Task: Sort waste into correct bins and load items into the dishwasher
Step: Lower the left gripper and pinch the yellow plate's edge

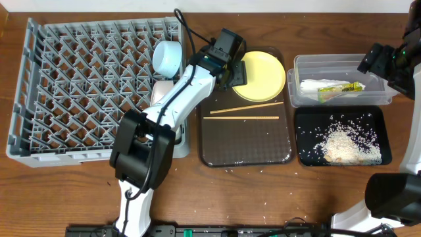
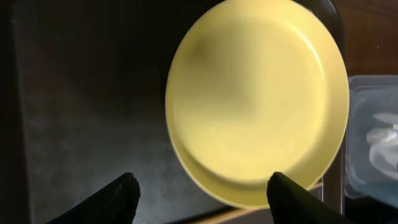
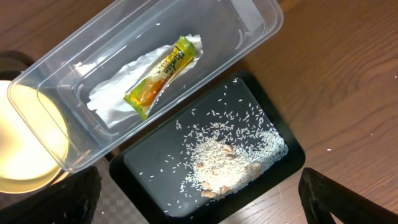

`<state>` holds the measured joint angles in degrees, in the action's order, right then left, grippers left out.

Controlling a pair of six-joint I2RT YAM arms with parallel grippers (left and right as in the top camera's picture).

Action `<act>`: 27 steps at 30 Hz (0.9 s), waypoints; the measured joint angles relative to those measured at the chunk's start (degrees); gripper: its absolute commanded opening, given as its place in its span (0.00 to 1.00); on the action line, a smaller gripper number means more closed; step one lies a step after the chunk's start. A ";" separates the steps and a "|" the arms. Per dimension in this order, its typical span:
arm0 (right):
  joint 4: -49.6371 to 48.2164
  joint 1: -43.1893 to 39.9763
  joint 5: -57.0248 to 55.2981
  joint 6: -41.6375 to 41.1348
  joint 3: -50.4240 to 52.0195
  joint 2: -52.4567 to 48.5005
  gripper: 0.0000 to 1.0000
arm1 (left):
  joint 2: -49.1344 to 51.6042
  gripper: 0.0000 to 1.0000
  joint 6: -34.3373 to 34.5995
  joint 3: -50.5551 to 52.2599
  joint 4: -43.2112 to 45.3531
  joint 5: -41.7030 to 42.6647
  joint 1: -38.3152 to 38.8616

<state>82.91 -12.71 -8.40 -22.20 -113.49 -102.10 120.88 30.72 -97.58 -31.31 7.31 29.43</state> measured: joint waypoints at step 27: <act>0.00 0.00 -0.02 0.00 0.00 0.00 0.99 | 5.05 0.64 1.36 -0.02 1.57 -3.30 0.85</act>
<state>82.91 -12.71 -8.43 -22.20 -113.49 -102.10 125.93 32.08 -97.60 -29.74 4.01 30.28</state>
